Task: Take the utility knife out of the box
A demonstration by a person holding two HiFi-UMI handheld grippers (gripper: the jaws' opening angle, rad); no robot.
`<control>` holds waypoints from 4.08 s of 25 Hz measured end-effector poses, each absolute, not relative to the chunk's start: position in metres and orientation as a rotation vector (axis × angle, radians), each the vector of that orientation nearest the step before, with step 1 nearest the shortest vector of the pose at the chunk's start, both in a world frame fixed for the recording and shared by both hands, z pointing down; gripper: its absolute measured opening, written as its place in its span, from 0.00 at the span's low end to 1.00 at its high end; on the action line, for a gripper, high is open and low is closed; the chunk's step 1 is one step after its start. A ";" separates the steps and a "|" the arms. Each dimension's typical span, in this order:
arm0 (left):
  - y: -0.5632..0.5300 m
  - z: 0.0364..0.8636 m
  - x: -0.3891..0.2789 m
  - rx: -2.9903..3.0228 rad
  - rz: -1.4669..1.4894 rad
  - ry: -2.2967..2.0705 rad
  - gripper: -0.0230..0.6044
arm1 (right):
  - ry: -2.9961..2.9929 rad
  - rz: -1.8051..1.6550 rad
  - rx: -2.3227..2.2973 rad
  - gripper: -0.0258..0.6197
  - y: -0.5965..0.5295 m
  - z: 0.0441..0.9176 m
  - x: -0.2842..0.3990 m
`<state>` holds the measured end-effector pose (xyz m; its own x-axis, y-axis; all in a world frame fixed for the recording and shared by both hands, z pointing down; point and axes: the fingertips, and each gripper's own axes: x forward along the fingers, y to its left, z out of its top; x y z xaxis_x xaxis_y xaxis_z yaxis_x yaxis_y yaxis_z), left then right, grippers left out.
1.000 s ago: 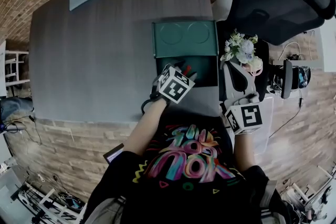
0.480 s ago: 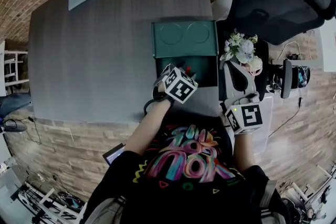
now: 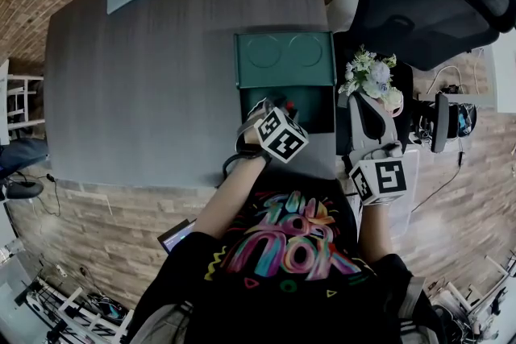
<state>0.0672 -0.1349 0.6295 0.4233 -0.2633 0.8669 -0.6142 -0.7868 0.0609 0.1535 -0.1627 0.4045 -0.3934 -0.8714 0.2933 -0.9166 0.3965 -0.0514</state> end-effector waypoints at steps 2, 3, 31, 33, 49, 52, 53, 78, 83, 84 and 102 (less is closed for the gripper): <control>-0.134 0.629 0.067 2.322 1.309 -0.764 0.29 | -2.429 0.305 1.601 0.04 -0.163 0.404 0.158; -0.134 0.630 0.068 2.328 1.308 -0.768 0.28 | -2.426 0.304 1.608 0.04 -0.163 0.403 0.160; -0.131 0.600 0.074 2.448 1.220 -0.731 0.13 | -2.409 0.291 1.666 0.04 -0.160 0.396 0.177; -0.133 0.589 0.074 2.469 1.193 -0.759 0.13 | -2.415 0.283 1.664 0.04 -0.160 0.394 0.175; -0.167 0.460 0.039 2.625 0.815 -1.122 0.13 | -2.524 0.206 1.549 0.04 -0.160 0.373 0.136; -0.169 0.432 0.028 2.660 0.703 -1.193 0.13 | -2.546 0.196 1.512 0.04 -0.162 0.371 0.124; -0.169 0.422 0.023 2.666 0.658 -1.220 0.13 | -2.554 0.193 1.498 0.04 -0.163 0.371 0.120; -0.148 0.334 -0.074 2.556 0.019 -1.616 0.13 | -2.613 0.183 1.498 0.04 -0.161 0.353 0.102; -0.148 0.340 -0.070 2.559 0.057 -1.585 0.13 | -2.606 0.188 1.513 0.04 -0.160 0.351 0.107; -0.148 0.341 -0.068 2.560 0.062 -1.579 0.13 | -2.605 0.188 1.516 0.04 -0.160 0.350 0.108; -0.147 0.345 -0.070 2.572 0.078 -1.549 0.13 | -2.628 0.186 1.469 0.04 -0.157 0.351 0.097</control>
<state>-0.0696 -0.1474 0.3453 0.4691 -0.8756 0.1150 -0.8827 -0.4610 0.0909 0.0967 -0.1572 0.3512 -0.5198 -0.8375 0.1687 -0.8529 0.5201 -0.0458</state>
